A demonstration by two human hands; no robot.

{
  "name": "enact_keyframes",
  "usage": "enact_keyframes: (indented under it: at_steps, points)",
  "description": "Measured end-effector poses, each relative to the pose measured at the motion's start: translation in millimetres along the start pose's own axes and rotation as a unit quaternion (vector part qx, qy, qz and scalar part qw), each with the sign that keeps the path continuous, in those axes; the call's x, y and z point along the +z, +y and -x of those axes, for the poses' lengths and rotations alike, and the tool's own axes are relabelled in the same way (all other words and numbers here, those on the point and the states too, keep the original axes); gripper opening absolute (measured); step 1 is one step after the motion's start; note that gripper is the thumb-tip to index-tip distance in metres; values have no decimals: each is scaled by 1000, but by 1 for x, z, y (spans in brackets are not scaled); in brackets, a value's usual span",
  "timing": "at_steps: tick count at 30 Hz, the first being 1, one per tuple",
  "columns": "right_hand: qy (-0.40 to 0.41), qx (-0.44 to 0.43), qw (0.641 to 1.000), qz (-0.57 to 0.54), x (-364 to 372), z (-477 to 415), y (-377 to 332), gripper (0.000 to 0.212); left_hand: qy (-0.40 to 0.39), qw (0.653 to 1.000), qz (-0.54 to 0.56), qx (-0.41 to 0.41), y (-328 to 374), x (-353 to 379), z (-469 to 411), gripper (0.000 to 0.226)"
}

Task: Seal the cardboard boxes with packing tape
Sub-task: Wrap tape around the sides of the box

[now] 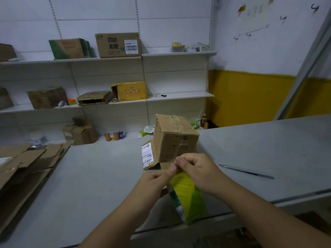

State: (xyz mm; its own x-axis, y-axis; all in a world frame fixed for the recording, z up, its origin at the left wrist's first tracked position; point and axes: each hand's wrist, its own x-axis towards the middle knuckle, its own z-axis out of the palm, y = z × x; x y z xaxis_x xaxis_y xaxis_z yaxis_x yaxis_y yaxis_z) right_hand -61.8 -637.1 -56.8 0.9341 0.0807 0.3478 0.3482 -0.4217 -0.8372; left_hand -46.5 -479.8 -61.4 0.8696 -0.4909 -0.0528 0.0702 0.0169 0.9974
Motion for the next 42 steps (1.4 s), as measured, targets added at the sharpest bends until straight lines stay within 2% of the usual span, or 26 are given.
enact_keyframes:
  at_steps: [3,5,7,8,9,11,13,14,17,20,22,26,27,30,32,33,36,38,40,42]
  points:
    - [1,-16,998,60,3,-2,4,26,-57,996,46,-43,-3,-14,2,25]
    - [8,-30,996,81,3,-3,7,26,-78,990,102,-60,-4,-20,1,29]
    - [30,-22,995,93,-2,-1,11,27,-37,983,163,-75,-5,-27,-2,33]
    - [42,-9,995,95,-6,1,14,28,-3,987,144,-64,-4,-31,-2,34]
    - [52,-1,994,98,-10,2,16,29,21,996,77,-42,-2,-34,-3,34]
    - [53,-4,993,106,-13,3,16,29,-4,995,-97,12,10,-32,-5,46]
    - [36,-18,993,109,-10,3,13,28,-38,965,-252,63,28,-21,-10,60]
    - [28,-20,994,106,-8,3,10,27,-46,942,-321,89,38,-15,-14,58]
    - [38,-6,994,101,-4,2,8,32,-61,853,-489,173,57,-2,-24,35]
    - [53,-4,994,99,-4,2,9,33,-55,776,-583,235,63,-4,-31,27]
    - [49,2,995,92,-4,4,9,32,-47,757,-601,251,68,-5,-32,22]
    - [5,53,998,27,-3,9,4,14,-45,770,-592,233,77,-3,-30,15]
    - [-23,73,997,-13,-1,11,5,21,-47,776,-587,226,79,-3,-30,14]
    - [-108,109,976,-152,2,19,14,64,-50,800,-561,207,85,-8,-28,6]
    - [-115,87,970,-197,3,25,18,74,-51,821,-536,188,86,-11,-26,4]
    - [-113,74,975,-178,2,26,21,75,-48,839,-514,173,86,-13,-24,7]
    - [-117,79,977,-158,-2,19,20,86,-36,924,-365,110,82,-19,-18,7]
    - [-139,67,973,-170,-8,13,19,81,-22,954,-284,95,80,-23,-12,7]
    - [-177,38,968,-175,-12,13,9,70,4,969,-229,93,78,-26,-8,7]
    - [-196,30,965,-171,-16,16,1,39,22,974,-204,94,76,-29,-3,6]
